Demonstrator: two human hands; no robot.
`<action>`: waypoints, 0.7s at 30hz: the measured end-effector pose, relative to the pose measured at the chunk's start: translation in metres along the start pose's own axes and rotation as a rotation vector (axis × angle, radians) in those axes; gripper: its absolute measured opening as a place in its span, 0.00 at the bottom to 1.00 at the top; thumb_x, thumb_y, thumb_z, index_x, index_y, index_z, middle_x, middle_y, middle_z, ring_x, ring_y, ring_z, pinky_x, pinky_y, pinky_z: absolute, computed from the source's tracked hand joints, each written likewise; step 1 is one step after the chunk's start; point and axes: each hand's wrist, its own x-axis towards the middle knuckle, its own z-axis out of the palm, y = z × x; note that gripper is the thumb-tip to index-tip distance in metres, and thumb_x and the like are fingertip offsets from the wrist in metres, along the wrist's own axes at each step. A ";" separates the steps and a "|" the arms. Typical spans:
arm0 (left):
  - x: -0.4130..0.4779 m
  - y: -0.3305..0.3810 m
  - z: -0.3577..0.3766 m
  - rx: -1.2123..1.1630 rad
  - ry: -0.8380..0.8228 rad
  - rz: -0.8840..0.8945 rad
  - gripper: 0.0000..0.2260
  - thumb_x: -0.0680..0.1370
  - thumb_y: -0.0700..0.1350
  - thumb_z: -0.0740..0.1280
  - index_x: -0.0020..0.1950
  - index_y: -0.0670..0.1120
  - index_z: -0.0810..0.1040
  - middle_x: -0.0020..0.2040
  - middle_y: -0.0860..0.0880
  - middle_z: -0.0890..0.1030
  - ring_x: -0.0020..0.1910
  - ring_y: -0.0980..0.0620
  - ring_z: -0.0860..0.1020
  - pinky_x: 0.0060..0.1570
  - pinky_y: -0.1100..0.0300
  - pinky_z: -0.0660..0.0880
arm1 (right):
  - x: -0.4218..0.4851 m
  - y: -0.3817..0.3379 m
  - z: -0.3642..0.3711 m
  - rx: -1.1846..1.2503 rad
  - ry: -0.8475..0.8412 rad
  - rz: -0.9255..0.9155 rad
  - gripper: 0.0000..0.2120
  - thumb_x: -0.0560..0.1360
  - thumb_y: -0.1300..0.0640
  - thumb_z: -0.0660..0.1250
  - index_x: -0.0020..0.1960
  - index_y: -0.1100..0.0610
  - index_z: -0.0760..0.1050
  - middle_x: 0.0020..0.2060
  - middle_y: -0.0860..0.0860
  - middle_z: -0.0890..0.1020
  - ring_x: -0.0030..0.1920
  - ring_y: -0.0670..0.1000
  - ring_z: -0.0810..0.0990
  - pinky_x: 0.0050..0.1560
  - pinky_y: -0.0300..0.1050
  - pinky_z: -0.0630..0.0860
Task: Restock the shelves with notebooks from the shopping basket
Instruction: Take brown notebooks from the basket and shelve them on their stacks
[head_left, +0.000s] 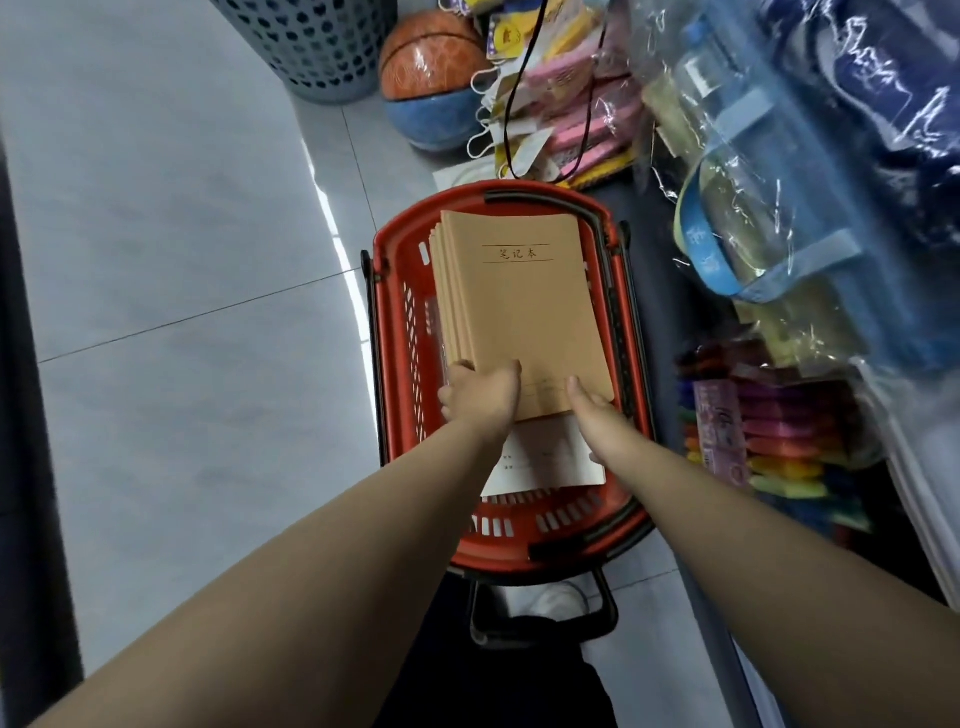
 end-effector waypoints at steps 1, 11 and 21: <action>0.001 0.000 -0.001 -0.025 -0.007 0.014 0.28 0.76 0.53 0.65 0.73 0.46 0.60 0.68 0.43 0.68 0.64 0.42 0.69 0.66 0.47 0.68 | -0.001 0.002 0.001 0.007 0.000 0.004 0.33 0.77 0.32 0.50 0.77 0.49 0.58 0.74 0.52 0.64 0.73 0.57 0.64 0.71 0.59 0.64; -0.019 0.010 0.013 -0.063 -0.093 0.111 0.16 0.83 0.43 0.58 0.70 0.39 0.68 0.55 0.42 0.77 0.48 0.45 0.77 0.44 0.57 0.75 | -0.024 0.038 -0.003 0.140 0.025 -0.022 0.31 0.78 0.34 0.53 0.76 0.49 0.59 0.73 0.51 0.66 0.72 0.56 0.65 0.72 0.58 0.62; -0.121 -0.047 -0.034 -0.245 -0.059 0.220 0.15 0.78 0.36 0.54 0.61 0.50 0.68 0.47 0.54 0.74 0.43 0.51 0.73 0.38 0.59 0.72 | -0.103 0.050 -0.045 1.003 -0.050 0.038 0.31 0.80 0.41 0.57 0.73 0.61 0.63 0.67 0.62 0.72 0.65 0.59 0.74 0.57 0.50 0.73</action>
